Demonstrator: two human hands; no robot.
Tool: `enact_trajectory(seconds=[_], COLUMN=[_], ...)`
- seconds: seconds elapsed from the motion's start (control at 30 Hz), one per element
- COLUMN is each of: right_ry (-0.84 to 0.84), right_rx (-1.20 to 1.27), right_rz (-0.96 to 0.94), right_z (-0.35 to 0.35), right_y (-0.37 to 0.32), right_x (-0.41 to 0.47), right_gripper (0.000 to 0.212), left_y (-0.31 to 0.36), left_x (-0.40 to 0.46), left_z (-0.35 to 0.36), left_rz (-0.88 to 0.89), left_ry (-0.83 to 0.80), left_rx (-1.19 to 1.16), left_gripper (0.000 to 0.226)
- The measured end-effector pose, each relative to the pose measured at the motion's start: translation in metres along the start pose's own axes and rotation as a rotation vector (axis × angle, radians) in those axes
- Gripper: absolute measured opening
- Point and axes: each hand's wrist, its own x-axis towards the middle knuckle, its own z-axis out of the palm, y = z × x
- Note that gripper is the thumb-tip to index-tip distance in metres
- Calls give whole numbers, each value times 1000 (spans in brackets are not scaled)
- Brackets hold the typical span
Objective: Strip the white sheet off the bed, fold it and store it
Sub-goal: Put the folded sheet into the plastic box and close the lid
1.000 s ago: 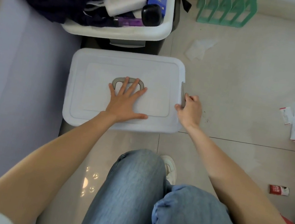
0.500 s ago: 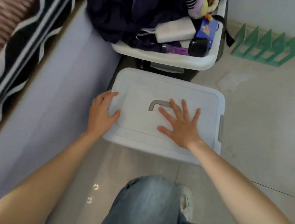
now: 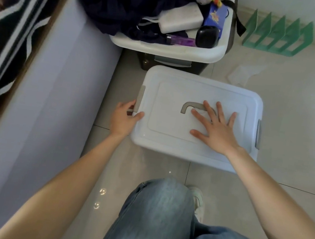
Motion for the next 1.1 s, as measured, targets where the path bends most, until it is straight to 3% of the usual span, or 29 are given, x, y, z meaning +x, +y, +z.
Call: enact_trajectory(seconds=[0.07,0.13,0.2,0.27,0.4,0.77,0.87,1.0,1.1], right_ry=[41,142,223,211,105,93,155,40,46], right_rx=[27,77,140,150,133,84,63,89,64], right_rz=[5,54,208,352,424,367,305,208,216], right_z=[0,2,5,10,23,24,11,8,22], right_y=[-4,-8,-4,3,12,-1,-2,-18,-21], right_x=[-3,-13,-22,-26,-23,-9,-11,-5,1], right_gripper=[68,69,70,74,81,78,77,81,79], left_y=[3,6,18,29,31,14,23,36,32], left_x=[-4,-9,-11,-8,8,16,12,9,11], left_z=[2,8,21,41,70,61,55,73,88], left_rz=[93,302,557,685,597,568,589,618,611], left_ry=[62,133,89,-35,-176,-126,-86,-138,-154], left_rx=[313,557,607,684,801,747,732,716,750], left_gripper=[55,59,62,63,74,77,76,76,77])
